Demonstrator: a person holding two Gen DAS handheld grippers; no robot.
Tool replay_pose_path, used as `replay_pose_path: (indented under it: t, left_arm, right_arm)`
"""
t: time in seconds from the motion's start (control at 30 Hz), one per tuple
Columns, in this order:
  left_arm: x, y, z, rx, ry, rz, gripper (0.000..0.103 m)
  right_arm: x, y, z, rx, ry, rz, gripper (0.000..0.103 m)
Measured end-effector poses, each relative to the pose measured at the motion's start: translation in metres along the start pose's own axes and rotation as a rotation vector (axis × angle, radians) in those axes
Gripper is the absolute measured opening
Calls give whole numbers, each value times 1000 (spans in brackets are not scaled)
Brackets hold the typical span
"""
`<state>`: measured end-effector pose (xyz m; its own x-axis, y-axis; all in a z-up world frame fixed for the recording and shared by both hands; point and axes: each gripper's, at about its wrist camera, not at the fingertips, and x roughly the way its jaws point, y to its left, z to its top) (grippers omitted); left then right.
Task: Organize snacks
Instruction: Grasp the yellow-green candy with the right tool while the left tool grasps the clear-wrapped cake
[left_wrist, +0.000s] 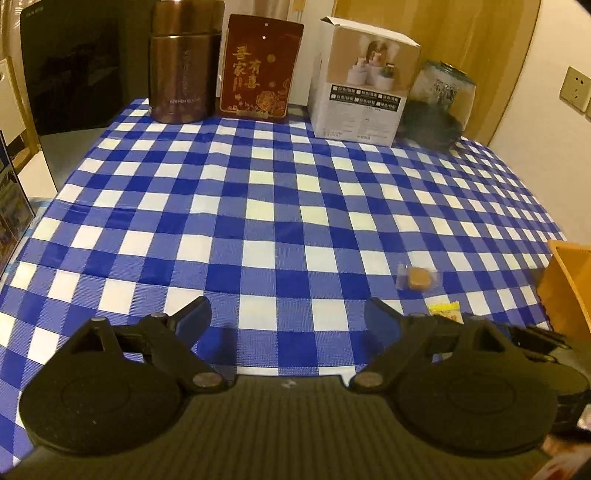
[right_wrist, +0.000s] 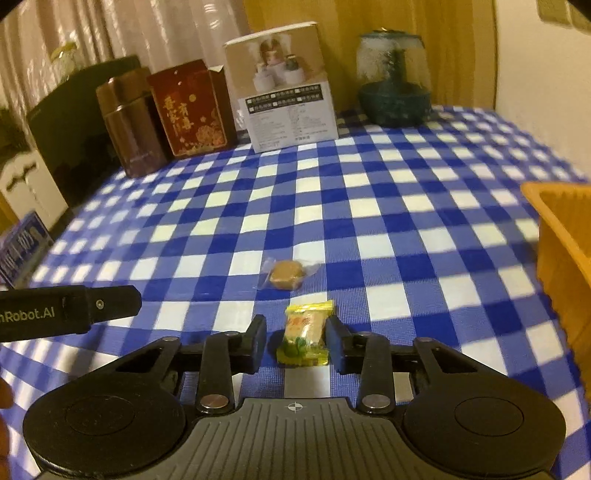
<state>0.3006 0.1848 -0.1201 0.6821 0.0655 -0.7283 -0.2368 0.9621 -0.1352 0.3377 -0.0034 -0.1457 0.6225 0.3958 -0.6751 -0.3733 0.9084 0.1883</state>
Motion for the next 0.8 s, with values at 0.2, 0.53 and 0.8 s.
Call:
replay_pose_path:
  t: [0.2, 0.53, 0.8]
  left_arm:
    - [3, -8, -2, 37, 14, -32, 89]
    - [24, -31, 1, 131, -2, -162, 82]
    - [48, -55, 2, 166, -36, -281, 75]
  right_arm:
    - [3, 6, -5, -105, 3, -46, 24]
    - [-22, -37, 9, 41, -49, -67, 23]
    - [-27, -57, 17, 89, -67, -95, 23]
